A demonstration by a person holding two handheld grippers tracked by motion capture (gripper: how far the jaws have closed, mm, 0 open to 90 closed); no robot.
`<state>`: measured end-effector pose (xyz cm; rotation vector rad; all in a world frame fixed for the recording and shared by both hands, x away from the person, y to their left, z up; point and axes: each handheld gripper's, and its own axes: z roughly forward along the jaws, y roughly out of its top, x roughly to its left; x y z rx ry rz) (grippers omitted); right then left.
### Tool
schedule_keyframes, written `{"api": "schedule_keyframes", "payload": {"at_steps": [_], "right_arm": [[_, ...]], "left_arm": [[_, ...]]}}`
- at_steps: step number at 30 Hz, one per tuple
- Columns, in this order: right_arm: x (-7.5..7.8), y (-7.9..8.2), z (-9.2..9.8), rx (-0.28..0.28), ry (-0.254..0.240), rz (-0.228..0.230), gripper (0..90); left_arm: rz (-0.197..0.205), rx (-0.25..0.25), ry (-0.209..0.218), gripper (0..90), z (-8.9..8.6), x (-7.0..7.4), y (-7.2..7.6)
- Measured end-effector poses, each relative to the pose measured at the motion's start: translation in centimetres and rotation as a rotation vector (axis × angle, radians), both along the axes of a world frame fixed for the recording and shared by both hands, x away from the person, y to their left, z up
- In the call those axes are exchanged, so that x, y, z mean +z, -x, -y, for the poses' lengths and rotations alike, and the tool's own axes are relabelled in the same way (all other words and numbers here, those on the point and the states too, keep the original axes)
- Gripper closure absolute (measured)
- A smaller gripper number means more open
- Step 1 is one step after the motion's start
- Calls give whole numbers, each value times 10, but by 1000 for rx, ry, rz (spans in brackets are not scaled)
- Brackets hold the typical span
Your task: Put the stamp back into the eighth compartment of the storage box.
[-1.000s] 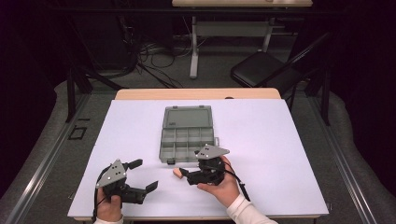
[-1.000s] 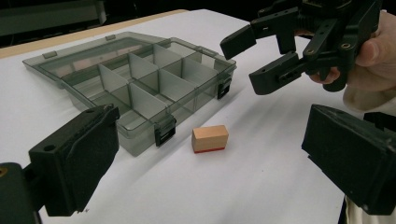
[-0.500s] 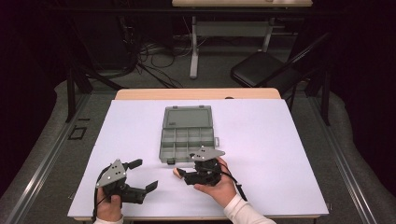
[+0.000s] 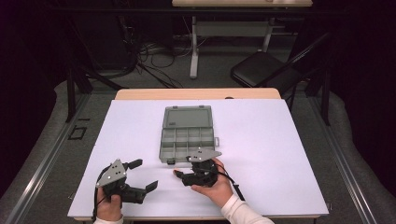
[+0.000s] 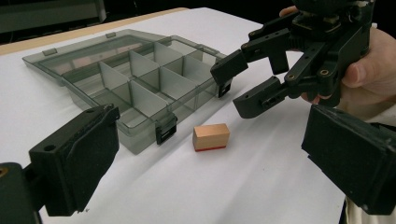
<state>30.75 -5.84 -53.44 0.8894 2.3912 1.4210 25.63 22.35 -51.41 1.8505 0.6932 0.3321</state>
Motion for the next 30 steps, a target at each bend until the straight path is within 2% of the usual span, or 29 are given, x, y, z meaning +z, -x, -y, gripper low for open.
{"api": "schedule_keyframes", "payload": {"at_steps": [4,13,22,30], "right_arm": [[-4,0,-1,2,2,6,352],[-13,0,-5,12,-3,-19,407],[-19,0,-11,6,22,-14,417],[-23,0,-14,-3,40,-14,488]], "left_arm": [[2,2,0,36,0,0,0],[-3,2,-3,36,1,-1,0],[-3,3,-3,37,1,-1,-1],[-7,7,-4,37,1,-1,-1]]}}
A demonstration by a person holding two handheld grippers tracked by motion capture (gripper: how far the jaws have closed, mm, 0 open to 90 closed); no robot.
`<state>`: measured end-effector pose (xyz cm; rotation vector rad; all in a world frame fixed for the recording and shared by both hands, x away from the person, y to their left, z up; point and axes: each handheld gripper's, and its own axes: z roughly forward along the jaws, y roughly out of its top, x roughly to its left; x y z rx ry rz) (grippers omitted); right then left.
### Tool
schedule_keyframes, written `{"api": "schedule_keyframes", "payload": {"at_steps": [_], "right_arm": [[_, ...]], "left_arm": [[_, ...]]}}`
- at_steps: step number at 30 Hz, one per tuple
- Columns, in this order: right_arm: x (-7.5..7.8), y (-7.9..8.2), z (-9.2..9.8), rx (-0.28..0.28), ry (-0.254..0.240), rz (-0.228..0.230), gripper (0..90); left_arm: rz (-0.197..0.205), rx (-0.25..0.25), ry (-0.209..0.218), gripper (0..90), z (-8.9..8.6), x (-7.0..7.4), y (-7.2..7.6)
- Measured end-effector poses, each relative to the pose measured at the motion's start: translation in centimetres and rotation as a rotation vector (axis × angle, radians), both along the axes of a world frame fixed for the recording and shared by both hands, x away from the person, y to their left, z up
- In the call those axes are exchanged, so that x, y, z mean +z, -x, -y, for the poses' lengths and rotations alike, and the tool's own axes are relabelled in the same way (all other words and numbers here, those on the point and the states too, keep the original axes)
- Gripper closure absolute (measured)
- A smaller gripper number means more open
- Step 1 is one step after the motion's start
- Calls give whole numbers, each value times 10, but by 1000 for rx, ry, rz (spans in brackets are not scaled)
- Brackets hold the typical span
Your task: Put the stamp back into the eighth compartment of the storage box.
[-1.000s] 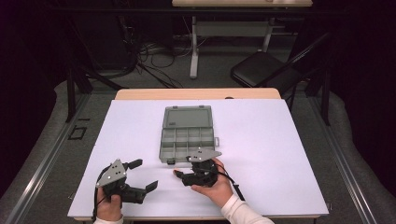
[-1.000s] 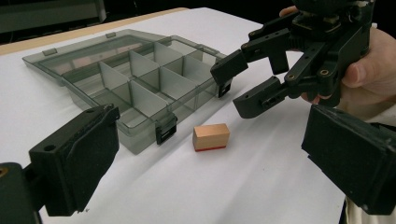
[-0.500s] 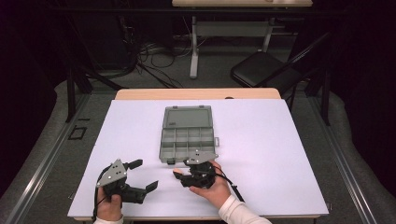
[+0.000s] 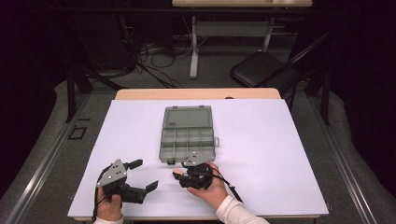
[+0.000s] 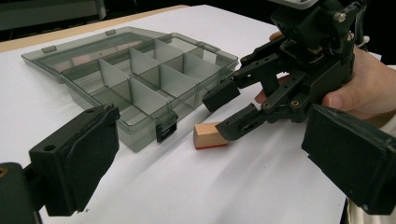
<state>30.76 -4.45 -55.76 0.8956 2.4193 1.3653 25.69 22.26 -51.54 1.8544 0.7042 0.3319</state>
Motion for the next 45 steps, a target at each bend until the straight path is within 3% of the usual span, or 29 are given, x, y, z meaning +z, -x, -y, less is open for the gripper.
{"api": "schedule_keyframes", "payload": {"at_steps": [4,10,45], "right_arm": [[-3,1,-3,-6,2,-13,554],[-5,2,-6,-14,13,3,610],[-10,4,-10,-15,44,38,740]], "left_arm": [[1,-3,-4,37,0,0,0],[-2,-9,-6,37,-1,0,-1],[-5,4,-4,37,-1,-1,-1]]}}
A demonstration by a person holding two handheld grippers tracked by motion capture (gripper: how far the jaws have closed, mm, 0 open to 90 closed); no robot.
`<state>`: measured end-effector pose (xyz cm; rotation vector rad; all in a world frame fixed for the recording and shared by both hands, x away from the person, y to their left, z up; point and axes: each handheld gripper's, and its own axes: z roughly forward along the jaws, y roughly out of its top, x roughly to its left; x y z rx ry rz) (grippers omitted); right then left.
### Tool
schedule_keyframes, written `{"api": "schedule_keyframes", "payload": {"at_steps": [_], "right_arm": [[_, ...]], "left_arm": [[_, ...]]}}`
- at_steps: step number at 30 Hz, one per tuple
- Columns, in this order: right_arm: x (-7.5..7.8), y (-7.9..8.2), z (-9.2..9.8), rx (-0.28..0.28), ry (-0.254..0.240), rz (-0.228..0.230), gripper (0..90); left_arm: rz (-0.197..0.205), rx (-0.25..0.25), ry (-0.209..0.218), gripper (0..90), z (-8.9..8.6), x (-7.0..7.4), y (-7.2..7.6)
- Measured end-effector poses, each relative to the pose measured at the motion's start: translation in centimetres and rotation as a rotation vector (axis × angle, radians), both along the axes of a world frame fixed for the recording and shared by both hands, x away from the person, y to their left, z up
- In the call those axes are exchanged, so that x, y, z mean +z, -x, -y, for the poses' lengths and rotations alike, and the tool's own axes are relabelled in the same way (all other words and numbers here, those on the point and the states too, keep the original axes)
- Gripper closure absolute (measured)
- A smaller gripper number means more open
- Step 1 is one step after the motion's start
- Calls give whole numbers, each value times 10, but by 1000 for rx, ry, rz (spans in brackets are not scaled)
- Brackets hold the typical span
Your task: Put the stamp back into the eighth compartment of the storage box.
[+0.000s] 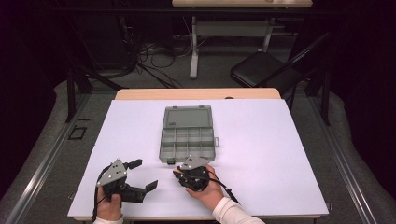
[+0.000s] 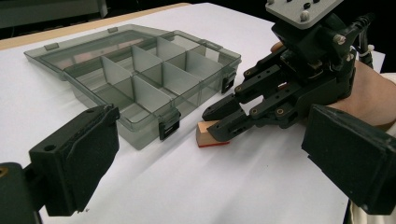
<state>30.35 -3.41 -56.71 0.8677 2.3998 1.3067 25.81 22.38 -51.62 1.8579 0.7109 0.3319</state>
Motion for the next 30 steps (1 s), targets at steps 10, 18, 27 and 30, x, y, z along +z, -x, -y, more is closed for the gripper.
{"api": "schedule_keyframes", "payload": {"at_steps": [10,18,27,30], "right_arm": [[0,0,0,-2,6,6,755],[0,0,0,-2,6,8,758],[0,2,-1,-2,-1,6,760],[1,2,0,0,-5,9,760]], "left_arm": [[0,-7,-6,37,0,0,0],[-2,-7,-3,37,0,0,-1],[-2,-5,-3,37,0,0,-1],[-1,-5,-2,37,0,0,-1]]}}
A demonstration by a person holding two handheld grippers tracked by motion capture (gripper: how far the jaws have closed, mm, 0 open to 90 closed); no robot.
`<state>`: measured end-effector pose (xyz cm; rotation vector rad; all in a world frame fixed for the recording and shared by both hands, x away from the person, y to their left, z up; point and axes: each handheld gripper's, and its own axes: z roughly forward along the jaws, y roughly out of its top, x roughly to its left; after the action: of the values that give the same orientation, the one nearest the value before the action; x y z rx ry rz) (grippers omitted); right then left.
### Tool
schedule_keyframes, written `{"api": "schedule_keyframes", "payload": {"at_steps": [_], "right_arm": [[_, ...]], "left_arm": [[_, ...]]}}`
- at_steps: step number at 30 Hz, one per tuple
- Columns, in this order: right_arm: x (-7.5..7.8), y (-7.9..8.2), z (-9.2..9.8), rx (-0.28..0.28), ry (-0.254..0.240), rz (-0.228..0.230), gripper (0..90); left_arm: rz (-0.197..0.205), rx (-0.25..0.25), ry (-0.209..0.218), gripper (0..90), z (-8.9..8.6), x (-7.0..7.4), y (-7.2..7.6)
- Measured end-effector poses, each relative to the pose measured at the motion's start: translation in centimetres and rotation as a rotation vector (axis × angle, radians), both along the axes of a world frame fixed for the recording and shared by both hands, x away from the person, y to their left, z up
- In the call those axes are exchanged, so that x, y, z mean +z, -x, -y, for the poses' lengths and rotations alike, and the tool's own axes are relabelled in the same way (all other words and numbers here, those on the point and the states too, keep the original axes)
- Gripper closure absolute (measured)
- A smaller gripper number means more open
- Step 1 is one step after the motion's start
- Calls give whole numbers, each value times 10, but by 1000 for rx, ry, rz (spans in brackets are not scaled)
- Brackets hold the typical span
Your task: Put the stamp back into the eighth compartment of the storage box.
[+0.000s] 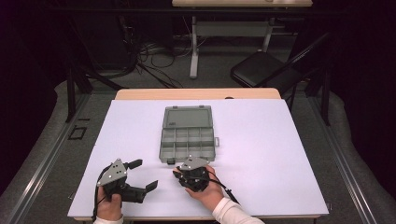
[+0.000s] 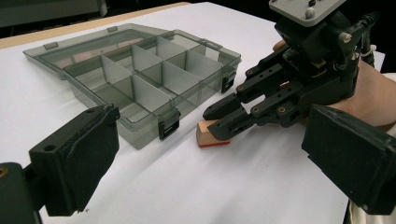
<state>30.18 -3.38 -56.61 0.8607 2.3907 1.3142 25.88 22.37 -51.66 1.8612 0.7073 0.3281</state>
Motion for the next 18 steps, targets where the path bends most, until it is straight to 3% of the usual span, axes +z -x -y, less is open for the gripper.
{"api": "schedule_keyframes", "payload": {"at_steps": [18], "right_arm": [[11,2,10,0,-23,12,760]], "left_arm": [[0,3,-1,37,0,0,0]]}}
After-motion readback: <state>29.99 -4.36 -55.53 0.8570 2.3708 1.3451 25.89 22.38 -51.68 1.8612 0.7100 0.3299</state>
